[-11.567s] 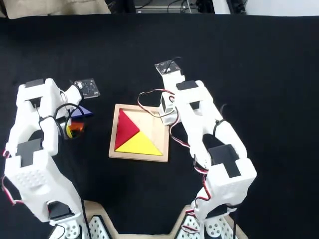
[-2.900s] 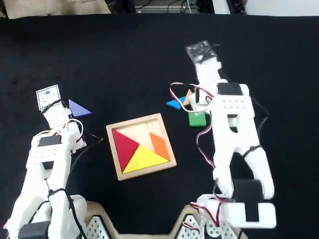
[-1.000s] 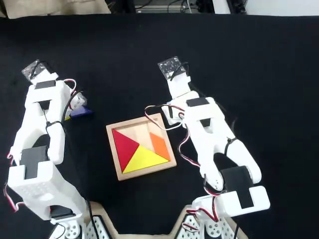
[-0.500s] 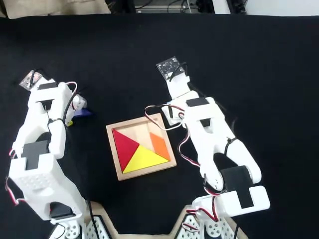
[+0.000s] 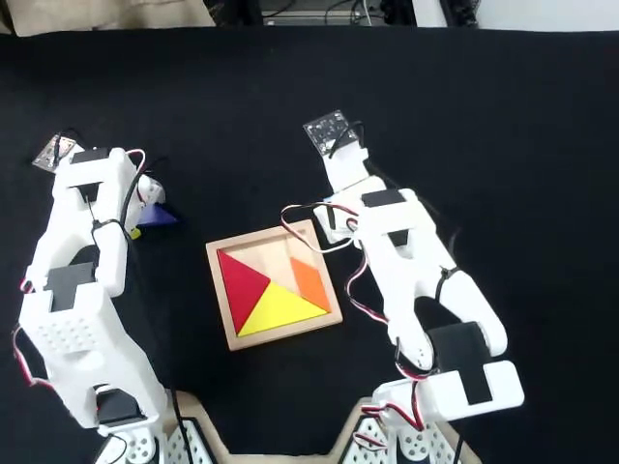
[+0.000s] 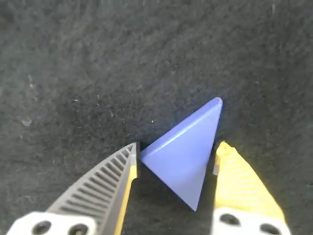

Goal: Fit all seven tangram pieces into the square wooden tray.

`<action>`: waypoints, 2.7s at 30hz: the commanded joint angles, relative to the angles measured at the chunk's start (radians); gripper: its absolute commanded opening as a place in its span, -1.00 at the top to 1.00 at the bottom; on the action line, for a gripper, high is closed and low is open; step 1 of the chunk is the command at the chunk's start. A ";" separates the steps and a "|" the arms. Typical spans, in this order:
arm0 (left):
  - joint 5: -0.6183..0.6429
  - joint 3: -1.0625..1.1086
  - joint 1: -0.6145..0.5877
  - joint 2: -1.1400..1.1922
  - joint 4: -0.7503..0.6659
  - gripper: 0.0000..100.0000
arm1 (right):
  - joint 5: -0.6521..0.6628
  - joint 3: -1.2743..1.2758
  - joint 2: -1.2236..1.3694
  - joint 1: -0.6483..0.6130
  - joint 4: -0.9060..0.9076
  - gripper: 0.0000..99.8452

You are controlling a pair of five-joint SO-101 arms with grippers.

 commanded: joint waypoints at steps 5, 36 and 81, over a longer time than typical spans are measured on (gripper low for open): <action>-0.101 -0.087 -0.010 0.006 0.003 0.74 | 0.009 -0.002 -0.007 0.018 -0.015 0.97; -1.741 -0.360 0.354 -0.299 0.448 0.90 | -0.250 -0.076 -0.012 0.328 -0.084 0.97; -2.101 -0.829 0.757 0.311 0.580 0.59 | -0.381 -0.082 -0.007 0.479 -0.161 0.98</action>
